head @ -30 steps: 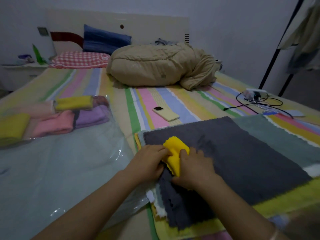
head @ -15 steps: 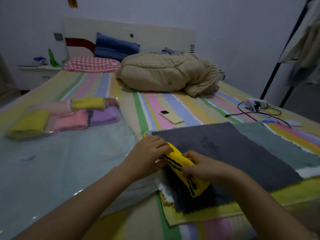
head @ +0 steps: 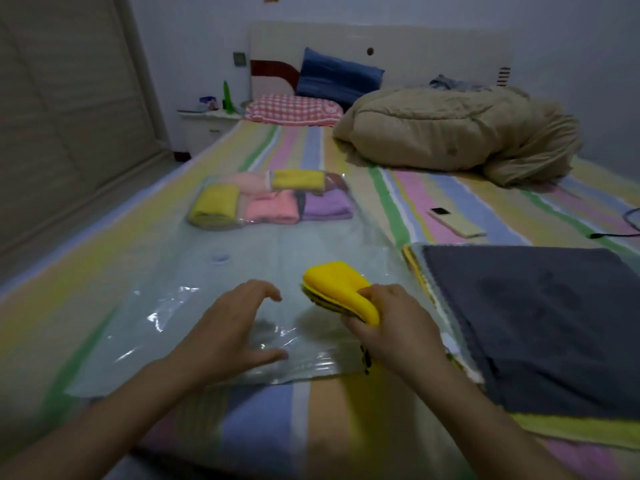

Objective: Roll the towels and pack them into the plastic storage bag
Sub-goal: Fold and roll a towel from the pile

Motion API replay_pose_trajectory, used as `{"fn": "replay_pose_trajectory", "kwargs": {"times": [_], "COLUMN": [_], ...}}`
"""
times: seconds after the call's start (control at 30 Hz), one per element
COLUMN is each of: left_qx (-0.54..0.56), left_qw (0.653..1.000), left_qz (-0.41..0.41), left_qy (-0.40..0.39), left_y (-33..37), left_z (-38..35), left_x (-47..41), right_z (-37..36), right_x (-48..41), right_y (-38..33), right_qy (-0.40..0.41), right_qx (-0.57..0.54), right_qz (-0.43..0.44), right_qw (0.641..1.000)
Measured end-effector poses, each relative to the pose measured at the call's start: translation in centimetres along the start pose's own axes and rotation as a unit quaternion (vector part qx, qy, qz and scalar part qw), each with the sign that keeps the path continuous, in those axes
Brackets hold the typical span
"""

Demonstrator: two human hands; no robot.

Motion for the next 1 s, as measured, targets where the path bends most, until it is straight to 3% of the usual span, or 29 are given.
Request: {"fn": "replay_pose_trajectory", "kwargs": {"times": [0.07,0.17,0.3,0.4,0.5,0.6,0.8,0.9,1.0], "left_qx": [-0.036,-0.056,-0.084,-0.08,-0.071,-0.034,0.063,0.08,0.1], "left_qw": [0.999,0.997,0.989,0.987,0.99,0.997,0.994,0.987,0.982], "left_qz": [-0.006,-0.038,-0.115,-0.124,-0.096,-0.041,0.084,0.136,0.155], "left_qy": [-0.038,-0.038,-0.047,-0.06,-0.07,-0.063,-0.01,0.012,0.043], "left_y": [-1.5,-2.1,-1.2,-1.1,-1.5,-1.9,-2.7,-3.1,-2.7], "left_z": [-0.1,0.3,0.7,1.2,1.8,2.3,3.2,3.8,4.9], "left_x": [1.7,2.7,3.1,3.2,3.4,3.5,2.8,2.4,1.9], "right_z": [-1.6,-3.3,-3.5,-2.5,-1.5,-0.7,-0.1,-0.5,-2.0], "right_x": [0.4,1.1,0.9,1.2,2.3,3.6,5.4,6.1,6.1], "right_y": [-0.5,-0.4,0.2,-0.4,-1.9,-2.8,-3.0,-3.0,-2.0], "right_qy": [-0.01,-0.036,-0.023,-0.006,0.012,0.038,0.079,0.059,-0.03], "right_qx": [0.099,0.137,0.096,-0.022,-0.148,-0.187,-0.123,-0.037,0.07], "right_qz": [0.014,0.014,-0.001,0.009,0.067,0.135,0.284,0.347,0.314], "right_qw": [0.995,0.99,0.995,1.0,0.987,0.972,0.947,0.935,0.946]}}
Point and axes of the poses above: each hand's wrist, its own x-axis away from the middle knuckle, its own z-axis out of the back of the hand, y = z × x, the point moved 3 cm from there along -x, towards the middle knuckle, and after that the axes turned 2 degrees about -x, right-handed, at the moved point
